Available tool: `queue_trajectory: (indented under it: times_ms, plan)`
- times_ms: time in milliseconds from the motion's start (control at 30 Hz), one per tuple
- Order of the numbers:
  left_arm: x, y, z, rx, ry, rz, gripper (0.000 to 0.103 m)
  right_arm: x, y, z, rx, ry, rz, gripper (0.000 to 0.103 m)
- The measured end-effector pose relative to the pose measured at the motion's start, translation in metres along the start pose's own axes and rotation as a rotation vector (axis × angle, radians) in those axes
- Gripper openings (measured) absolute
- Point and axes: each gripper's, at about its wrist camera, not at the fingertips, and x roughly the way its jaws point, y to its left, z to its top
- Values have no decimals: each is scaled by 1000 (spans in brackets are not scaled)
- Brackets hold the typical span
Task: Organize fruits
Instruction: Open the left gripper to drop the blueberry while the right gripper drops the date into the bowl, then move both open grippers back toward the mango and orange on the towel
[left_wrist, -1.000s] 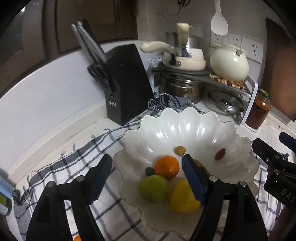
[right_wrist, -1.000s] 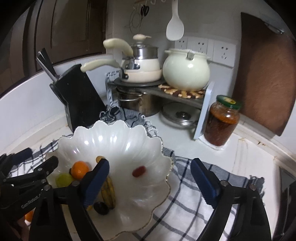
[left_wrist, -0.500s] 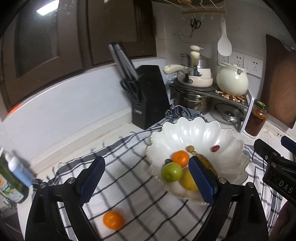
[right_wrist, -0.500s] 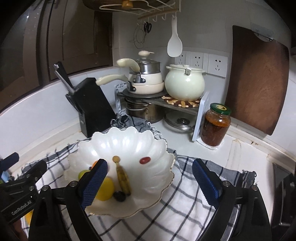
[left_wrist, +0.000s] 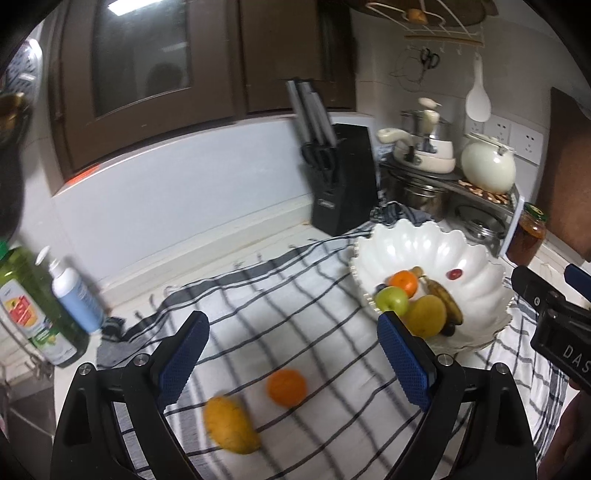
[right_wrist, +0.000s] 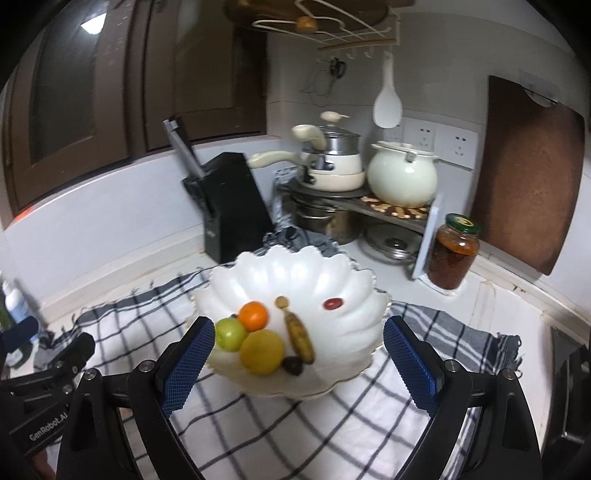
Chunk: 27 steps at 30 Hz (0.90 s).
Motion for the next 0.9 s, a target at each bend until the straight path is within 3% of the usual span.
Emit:
queue_trajectory:
  times_ms: [433,900]
  plan:
    - [-7,50,-26,-46,2,82,95,2,47,-25,-70,30,53,93]
    - [17,72,-66,-130,81,117,95,15,72,-54,-104,75,84,93]
